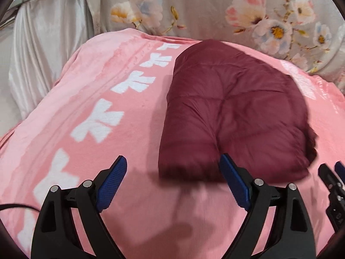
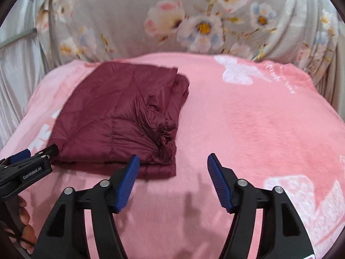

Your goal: Fold large clothes

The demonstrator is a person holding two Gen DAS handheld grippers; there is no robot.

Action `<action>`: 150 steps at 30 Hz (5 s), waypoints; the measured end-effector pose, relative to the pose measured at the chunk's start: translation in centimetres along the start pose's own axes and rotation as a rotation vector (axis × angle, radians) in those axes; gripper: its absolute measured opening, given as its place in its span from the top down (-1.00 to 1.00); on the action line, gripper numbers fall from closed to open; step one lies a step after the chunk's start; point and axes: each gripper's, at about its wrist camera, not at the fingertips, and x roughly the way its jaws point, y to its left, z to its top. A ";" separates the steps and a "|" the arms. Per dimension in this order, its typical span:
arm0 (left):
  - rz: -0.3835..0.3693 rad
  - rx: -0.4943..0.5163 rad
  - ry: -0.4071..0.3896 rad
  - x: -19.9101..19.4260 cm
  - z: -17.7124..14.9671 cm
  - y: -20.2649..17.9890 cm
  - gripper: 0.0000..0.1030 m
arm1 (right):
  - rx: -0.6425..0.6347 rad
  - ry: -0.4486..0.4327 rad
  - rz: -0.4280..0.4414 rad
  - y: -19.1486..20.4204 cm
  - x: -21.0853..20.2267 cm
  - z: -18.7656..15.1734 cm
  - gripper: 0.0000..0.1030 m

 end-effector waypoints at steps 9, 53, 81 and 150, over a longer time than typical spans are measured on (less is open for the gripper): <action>-0.027 -0.006 -0.038 -7.3 -5.8 -1.1 -0.81 | -0.002 -0.092 0.022 -3.0 -8.2 -6.8 -0.42; 0.015 -0.019 -0.060 -9.3 -8.6 -0.5 -0.82 | -0.110 -0.098 -0.044 -0.7 -9.7 -9.6 -0.35; 0.062 -0.011 -0.050 -9.3 -9.4 -0.1 -0.81 | -0.074 -0.056 -0.013 -1.3 -9.2 -9.4 -0.52; 0.062 0.021 -0.030 -9.1 -10.6 -0.6 -0.68 | -0.088 -0.032 0.034 0.0 -8.8 -9.6 -0.67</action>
